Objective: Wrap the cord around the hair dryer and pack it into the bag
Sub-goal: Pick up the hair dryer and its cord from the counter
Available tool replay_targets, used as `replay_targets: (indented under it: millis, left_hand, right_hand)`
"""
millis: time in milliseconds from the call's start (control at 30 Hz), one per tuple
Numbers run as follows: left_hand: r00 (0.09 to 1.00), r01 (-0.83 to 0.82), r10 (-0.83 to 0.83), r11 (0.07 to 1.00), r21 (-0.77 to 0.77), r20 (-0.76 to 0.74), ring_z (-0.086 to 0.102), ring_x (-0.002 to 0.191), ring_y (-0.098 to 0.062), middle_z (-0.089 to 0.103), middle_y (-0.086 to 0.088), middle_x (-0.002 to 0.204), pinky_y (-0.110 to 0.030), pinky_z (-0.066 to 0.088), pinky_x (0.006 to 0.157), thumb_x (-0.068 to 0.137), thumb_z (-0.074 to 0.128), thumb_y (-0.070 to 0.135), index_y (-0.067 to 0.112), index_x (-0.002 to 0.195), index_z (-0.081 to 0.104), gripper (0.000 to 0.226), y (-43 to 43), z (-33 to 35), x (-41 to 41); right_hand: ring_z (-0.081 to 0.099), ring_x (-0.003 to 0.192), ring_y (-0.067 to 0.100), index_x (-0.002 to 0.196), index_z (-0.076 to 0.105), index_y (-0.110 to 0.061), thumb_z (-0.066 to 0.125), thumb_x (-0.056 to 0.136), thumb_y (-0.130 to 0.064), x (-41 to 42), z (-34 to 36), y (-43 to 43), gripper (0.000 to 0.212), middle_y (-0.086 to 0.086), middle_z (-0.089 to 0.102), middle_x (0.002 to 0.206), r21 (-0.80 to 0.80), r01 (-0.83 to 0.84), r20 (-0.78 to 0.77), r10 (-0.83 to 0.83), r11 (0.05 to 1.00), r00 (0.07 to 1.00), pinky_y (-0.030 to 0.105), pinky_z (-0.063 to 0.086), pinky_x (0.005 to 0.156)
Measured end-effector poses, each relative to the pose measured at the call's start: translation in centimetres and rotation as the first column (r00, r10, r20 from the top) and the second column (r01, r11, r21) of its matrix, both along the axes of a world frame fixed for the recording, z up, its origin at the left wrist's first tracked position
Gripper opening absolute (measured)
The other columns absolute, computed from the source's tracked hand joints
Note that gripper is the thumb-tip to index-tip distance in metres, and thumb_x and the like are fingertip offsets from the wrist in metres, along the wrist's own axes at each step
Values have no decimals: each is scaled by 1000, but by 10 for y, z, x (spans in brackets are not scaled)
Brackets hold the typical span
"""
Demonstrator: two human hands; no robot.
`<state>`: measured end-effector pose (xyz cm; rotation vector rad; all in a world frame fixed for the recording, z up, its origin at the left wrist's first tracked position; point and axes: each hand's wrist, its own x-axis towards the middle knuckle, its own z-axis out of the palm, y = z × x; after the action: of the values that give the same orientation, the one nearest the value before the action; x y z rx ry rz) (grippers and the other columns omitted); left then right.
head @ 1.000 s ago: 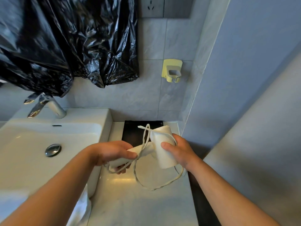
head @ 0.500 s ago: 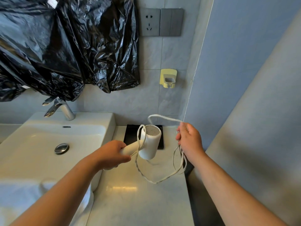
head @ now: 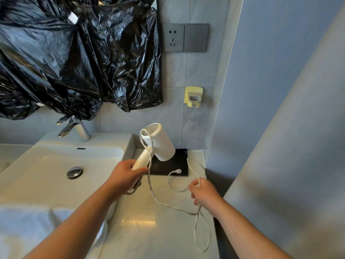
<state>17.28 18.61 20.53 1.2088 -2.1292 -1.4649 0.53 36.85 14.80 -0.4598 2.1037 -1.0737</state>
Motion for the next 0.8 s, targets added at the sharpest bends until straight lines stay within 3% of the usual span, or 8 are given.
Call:
replay_targets:
  millis: [167,267,333,433,533,600,700,800]
  left_hand:
    - [998,6,-5,1000,17,-60,61,57,-24,62,-16,69,-32,49,51,88,69,24,9,92,65,16,6,1,-2]
    - [996,24,-25,1000,-10,-80,59,54,-21,62,-16,69,-31,50,52,88,70,23,9,92,67,14,10,2,-2]
    - [995,28,-30,999,-23,-93,57,51,-20,61,-15,66,-31,49,51,87,70,20,9,91,68,12,13,2,-2]
    - [997,29,-34,997,-71,-76,53,47,-18,60,-11,59,-27,43,44,86,69,19,13,89,68,8,20,0,-3]
    - [997,40,-49,990,-135,-67,49,42,-16,59,-6,54,-26,39,41,85,68,19,12,87,67,7,26,-3,-6]
    - [996,56,-69,977,-207,-53,51,42,-12,62,-1,55,-28,42,44,84,69,23,18,86,68,6,30,-3,-7]
    - [998,64,-63,932,-357,13,61,57,-11,67,6,67,-29,48,54,82,71,31,28,92,66,11,32,-3,-5]
    - [998,60,-44,905,-420,47,64,67,-9,68,8,77,-30,52,60,82,71,38,33,102,63,23,34,-5,-3]
  right_hand:
    - [58,81,15,122,48,-13,57,85,-35,8,2,0,43,2,58,95,114,-98,-9,100,989,995,29,51,70]
    - [56,103,20,135,43,-15,50,87,-42,7,12,-5,55,5,55,120,253,-139,-242,202,957,949,30,46,79]
    - [55,108,19,135,47,-20,49,89,-42,10,27,-12,51,2,56,128,130,-145,-306,179,981,935,29,44,81]
    - [61,102,12,109,63,-27,54,88,-43,22,54,-30,28,-10,66,106,-195,-218,-202,179,956,963,35,51,89]
    - [64,93,11,93,63,-30,57,82,-52,32,71,-52,25,-10,68,93,-382,-140,-77,120,914,990,42,53,91]
    - [66,80,12,80,63,-25,62,78,-53,36,76,-62,28,-8,69,80,-416,-74,-143,15,906,990,41,56,80]
    - [60,62,10,70,60,-20,70,76,-41,38,80,-66,24,-7,64,65,-397,-23,-322,-115,918,940,31,51,61]
    - [61,61,14,65,61,-21,71,77,-30,39,77,-66,18,-5,64,64,-405,-38,-342,-113,914,933,31,52,60]
